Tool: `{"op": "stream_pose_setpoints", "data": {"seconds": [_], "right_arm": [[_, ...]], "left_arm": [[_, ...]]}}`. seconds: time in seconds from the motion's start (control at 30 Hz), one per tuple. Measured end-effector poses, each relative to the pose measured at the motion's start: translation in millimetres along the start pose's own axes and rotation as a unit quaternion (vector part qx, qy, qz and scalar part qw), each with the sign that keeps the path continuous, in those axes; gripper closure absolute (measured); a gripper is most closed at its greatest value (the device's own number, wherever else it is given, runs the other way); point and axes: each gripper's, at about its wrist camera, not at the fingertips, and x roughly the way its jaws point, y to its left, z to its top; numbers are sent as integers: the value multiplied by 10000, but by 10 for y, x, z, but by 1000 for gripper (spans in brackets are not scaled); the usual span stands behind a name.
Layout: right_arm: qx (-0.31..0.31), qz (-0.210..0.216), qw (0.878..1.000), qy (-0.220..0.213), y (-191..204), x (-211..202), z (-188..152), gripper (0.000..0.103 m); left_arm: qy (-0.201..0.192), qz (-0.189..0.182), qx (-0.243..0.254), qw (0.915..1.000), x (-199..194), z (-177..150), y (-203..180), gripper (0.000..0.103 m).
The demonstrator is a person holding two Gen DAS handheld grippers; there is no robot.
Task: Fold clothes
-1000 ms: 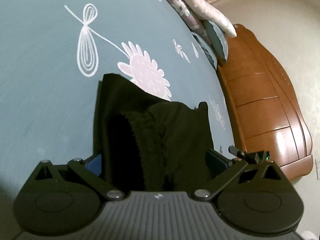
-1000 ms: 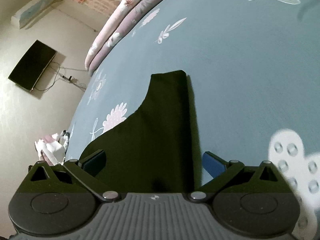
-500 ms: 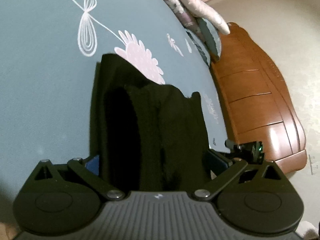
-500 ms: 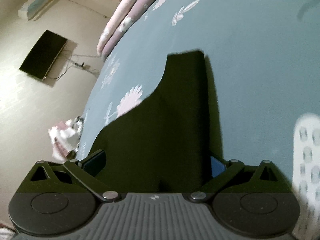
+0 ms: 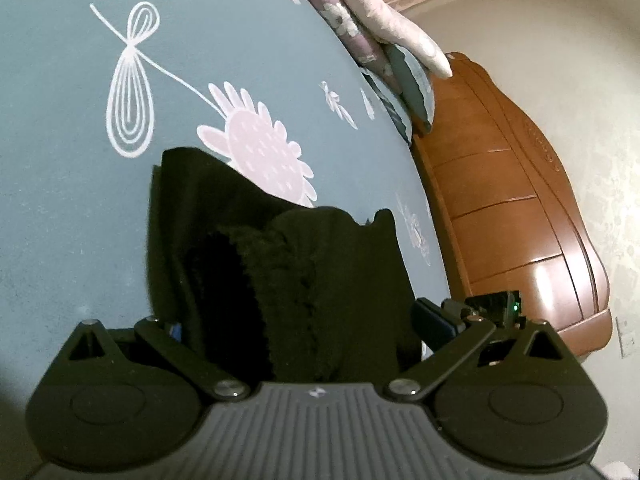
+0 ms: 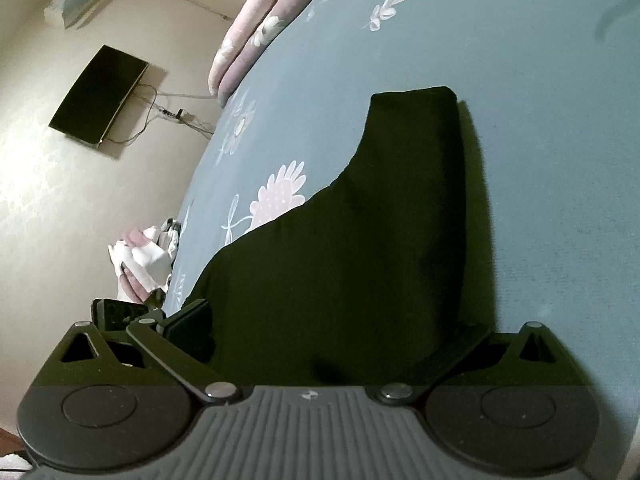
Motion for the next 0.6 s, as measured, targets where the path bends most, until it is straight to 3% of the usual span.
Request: {"op": "stream_pose_setpoints", "data": {"seconds": [0.2,0.5,0.57,0.6], "right_arm": [[-128,234,9995,163,-30,-201,-288,0],[-142,174,9996,183,44,65,-42,0],[-211,199,9995,156,34,34,-83,2],[-250,182,9995,109,25,11,-111,6]], "left_arm": [[150,-28,243,9996,-151,-270,-10,3],[235,140,343,9990,150,-71,-190,3],[195,157,409,9988,101,-115,-173,10],[152,178,368,9990,63,-129,-140,19]]}}
